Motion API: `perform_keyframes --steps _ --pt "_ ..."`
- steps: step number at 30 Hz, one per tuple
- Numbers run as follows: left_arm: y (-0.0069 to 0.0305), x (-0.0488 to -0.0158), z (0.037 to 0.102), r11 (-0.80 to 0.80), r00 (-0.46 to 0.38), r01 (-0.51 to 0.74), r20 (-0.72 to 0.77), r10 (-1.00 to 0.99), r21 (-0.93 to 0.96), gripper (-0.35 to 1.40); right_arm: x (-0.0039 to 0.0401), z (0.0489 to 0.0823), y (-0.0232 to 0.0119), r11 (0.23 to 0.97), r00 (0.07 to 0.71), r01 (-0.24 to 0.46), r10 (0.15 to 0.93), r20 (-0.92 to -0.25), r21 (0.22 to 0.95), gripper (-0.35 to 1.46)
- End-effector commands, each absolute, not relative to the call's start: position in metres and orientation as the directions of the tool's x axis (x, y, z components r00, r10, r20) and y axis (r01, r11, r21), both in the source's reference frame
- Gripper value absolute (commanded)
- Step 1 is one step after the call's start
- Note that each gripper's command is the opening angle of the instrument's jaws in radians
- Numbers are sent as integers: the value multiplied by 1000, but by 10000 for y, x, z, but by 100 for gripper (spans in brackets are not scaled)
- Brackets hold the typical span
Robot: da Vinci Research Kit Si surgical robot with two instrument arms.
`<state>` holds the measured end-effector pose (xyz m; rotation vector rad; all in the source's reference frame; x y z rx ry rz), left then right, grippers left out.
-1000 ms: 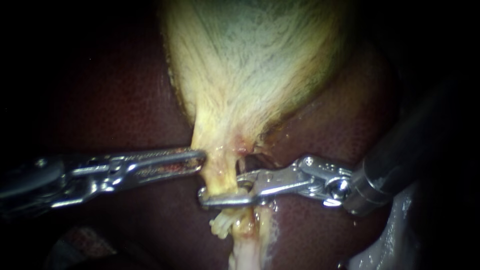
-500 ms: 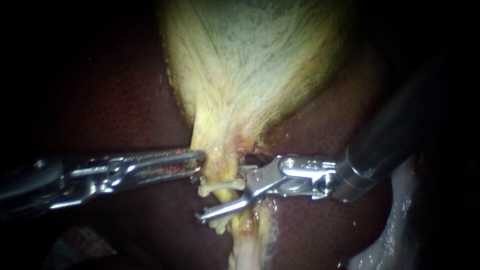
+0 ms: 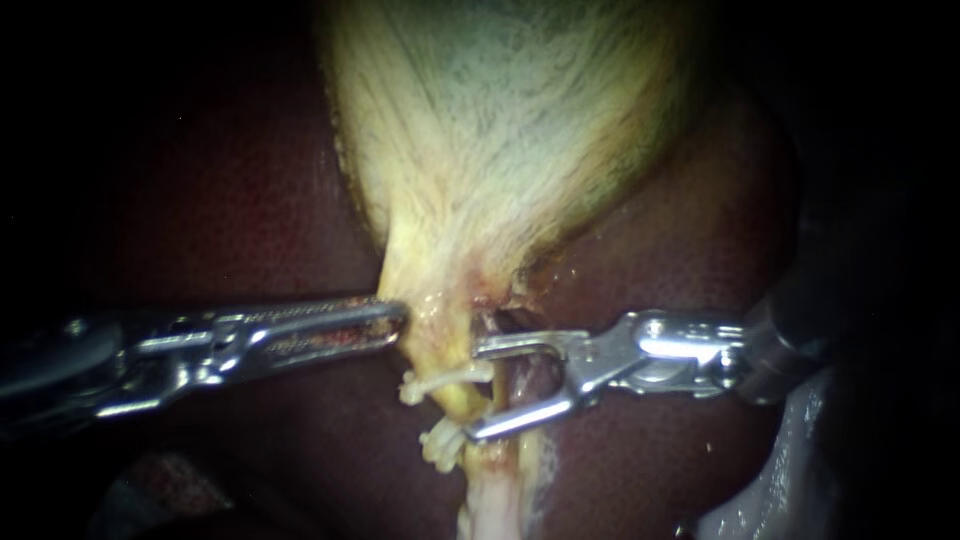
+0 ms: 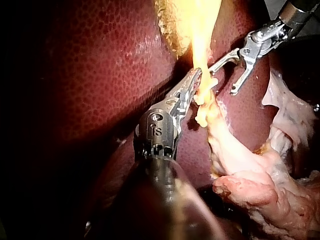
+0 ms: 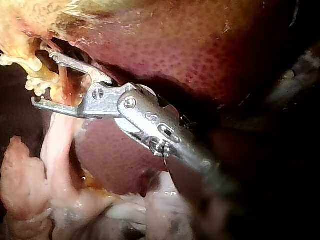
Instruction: Going back third clip left tube
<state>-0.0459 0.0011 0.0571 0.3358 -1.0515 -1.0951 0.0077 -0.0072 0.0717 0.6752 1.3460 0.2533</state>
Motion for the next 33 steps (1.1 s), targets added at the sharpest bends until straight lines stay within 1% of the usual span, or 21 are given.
perform_keyframes --steps 1,6,12,17,23,28,33 --pt "11 -459 572 466 62 560 526 -848 685 -35 70 715 -69 794 235 204 528 -816 573 60" --pt "12 -459 574 466 62 560 526 -848 685 -35 42 698 -46 838 240 205 458 -856 506 60" --pt "12 -459 575 466 62 559 526 -848 685 -35 24 685 -32 860 239 199 423 -874 471 60" --pt "13 -461 576 466 62 560 527 -848 685 -35 25 686 -35 860 238 199 422 -875 469 60" --pt "15 -472 593 467 58 564 532 -845 681 -35 24 685 -36 861 238 199 422 -875 469 60" --pt "10 -489 626 474 108 581 515 -851 661 -35 24 684 -37 861 237 199 422 -875 469 60" --pt "11 -497 641 477 124 583 508 -852 657 -35 23 684 -37 861 238 199 422 -875 469 60"
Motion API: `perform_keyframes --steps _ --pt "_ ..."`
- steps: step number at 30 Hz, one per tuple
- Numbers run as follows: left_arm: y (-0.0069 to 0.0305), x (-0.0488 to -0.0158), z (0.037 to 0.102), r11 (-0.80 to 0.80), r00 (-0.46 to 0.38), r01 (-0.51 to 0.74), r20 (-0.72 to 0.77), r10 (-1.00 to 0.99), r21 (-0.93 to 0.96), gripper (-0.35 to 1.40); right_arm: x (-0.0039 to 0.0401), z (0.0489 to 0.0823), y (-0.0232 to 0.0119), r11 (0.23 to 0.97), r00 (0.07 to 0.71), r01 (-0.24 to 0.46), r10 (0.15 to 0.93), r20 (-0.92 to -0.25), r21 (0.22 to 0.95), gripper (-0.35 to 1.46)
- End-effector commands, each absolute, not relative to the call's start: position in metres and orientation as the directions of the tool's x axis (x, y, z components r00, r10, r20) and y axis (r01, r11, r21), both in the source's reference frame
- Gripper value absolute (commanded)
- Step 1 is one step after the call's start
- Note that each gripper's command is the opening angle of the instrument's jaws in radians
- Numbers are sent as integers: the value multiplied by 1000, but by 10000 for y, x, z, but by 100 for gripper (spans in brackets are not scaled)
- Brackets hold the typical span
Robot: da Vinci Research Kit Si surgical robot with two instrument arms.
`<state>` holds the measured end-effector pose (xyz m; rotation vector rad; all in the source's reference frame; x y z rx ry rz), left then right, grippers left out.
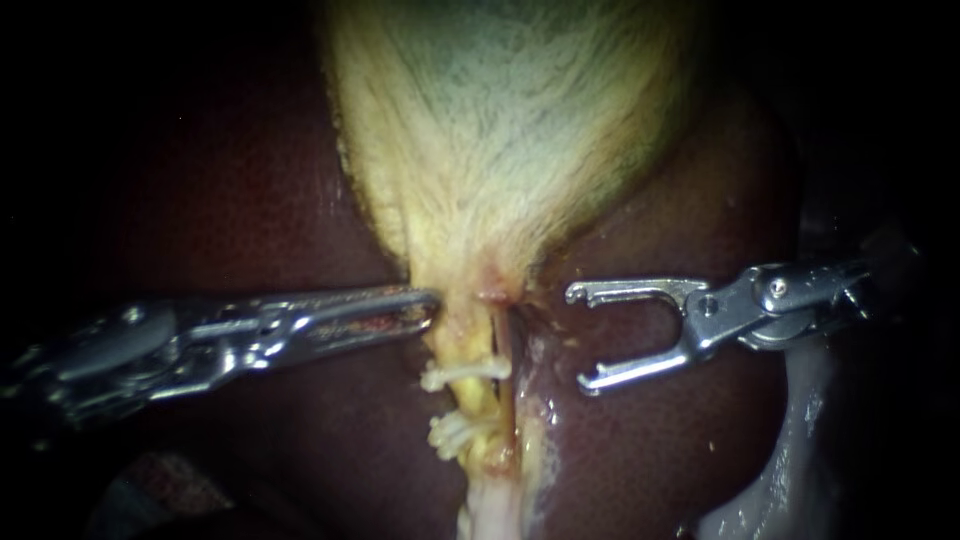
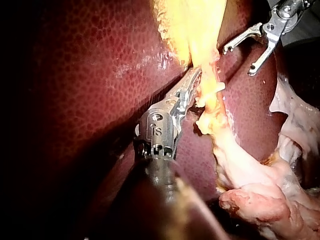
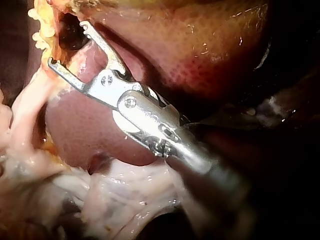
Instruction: Going back third clip left tube
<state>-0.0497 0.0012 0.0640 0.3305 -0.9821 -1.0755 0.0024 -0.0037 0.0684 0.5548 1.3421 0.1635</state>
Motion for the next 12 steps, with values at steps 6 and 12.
perform_keyframes --steps 6,12 --pt "11 -497 640 471 120 584 504 -855 660 -35 23 684 -37 860 238 200 421 -875 469 60" --pt "11 -496 639 472 121 584 504 -855 661 -35 21 684 -37 860 239 201 421 -875 468 60"
